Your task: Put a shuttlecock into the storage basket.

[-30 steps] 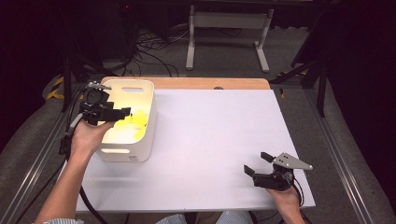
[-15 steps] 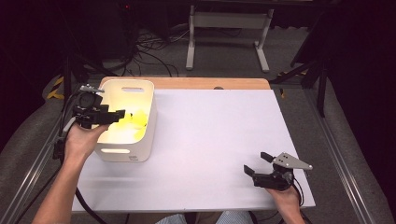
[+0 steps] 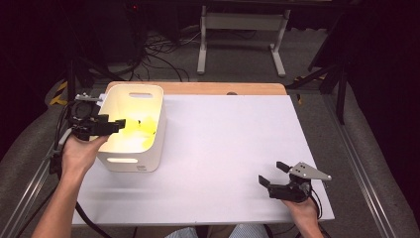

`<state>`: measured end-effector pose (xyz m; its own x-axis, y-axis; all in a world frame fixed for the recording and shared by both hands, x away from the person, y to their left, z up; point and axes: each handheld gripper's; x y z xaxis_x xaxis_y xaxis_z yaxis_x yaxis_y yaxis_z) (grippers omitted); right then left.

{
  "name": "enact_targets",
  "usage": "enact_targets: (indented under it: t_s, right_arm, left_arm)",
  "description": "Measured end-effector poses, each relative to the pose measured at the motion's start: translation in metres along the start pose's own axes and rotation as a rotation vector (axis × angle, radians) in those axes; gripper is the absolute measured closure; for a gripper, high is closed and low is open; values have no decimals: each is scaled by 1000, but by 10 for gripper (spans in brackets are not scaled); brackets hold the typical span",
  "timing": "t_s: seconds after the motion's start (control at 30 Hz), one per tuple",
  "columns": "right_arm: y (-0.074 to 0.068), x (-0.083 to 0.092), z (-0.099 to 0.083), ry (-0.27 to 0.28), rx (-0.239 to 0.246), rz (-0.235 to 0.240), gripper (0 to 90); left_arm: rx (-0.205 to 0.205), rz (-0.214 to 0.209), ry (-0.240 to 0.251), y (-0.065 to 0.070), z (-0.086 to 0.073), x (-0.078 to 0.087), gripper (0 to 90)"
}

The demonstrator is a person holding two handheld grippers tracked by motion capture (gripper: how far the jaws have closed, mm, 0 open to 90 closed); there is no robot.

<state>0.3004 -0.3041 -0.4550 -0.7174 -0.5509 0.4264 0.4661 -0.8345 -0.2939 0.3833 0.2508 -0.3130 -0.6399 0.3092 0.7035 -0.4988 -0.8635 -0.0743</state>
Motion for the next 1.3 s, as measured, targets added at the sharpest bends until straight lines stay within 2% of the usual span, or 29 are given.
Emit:
enact_targets:
  t_s: [0.5,0.87,1.3]
  right_arm:
    - [0,1,0,4,-1,1,112]
    - [1,1,0,5,-2,0,112]
    - [1,1,0,7,-3,-3,111]
  left_arm:
    - [32,16,28,-8,-15,14,379]
    - [41,24,46,-11,-24,21,379]
    - [74,31,41,-20,-41,27,383]
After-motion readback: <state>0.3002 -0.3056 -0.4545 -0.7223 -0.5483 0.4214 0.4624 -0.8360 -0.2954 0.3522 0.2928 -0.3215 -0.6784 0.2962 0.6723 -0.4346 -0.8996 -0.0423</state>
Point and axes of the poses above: each handheld gripper's, and its own axes: x roughly backward along the jaws, z roughly out of its top, y roughly to its right, and after that the axes turned 14 degrees about -x, right-handed
